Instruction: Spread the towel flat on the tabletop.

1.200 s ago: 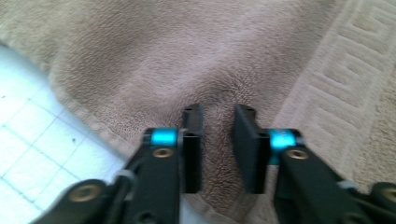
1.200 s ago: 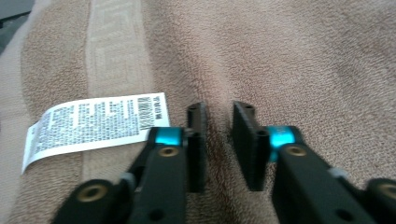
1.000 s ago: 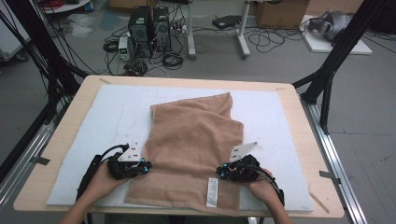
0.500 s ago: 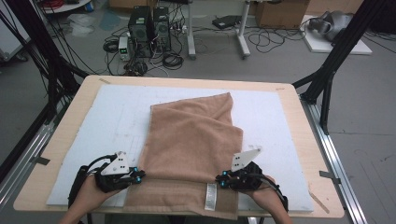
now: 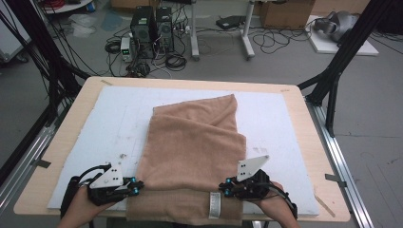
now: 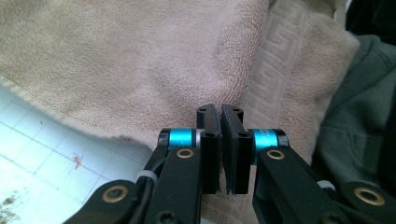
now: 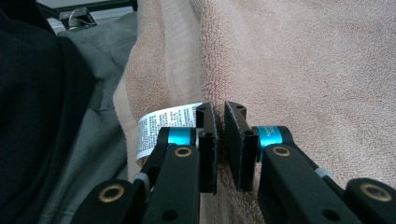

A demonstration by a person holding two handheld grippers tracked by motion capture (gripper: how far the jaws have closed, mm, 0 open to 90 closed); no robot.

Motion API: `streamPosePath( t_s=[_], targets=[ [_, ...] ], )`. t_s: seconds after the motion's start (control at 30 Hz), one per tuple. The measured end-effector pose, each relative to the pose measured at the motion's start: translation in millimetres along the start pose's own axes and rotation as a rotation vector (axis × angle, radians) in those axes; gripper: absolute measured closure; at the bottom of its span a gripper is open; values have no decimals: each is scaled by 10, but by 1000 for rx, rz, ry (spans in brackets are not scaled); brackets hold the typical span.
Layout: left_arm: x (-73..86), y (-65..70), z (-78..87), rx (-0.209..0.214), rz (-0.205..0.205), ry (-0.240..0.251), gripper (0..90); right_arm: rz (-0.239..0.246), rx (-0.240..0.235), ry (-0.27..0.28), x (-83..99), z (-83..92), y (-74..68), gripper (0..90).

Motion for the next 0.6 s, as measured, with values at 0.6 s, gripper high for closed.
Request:
streamPosePath(
  t_s=[0.6],
  targets=[
    [-132,-433,-174,-42,107,46,585,-117,93,-6,91,-79,430,661]
  ],
)
Point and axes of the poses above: each handheld gripper's, and its own axes: z roughly backward along the jaws, x roughly out of its underside, y roughly to its right, the point moved 7 cm from there along -z, roughly forward along the jaws, and after that the axes turned 13 degrees about x, right-handed, at the moved point
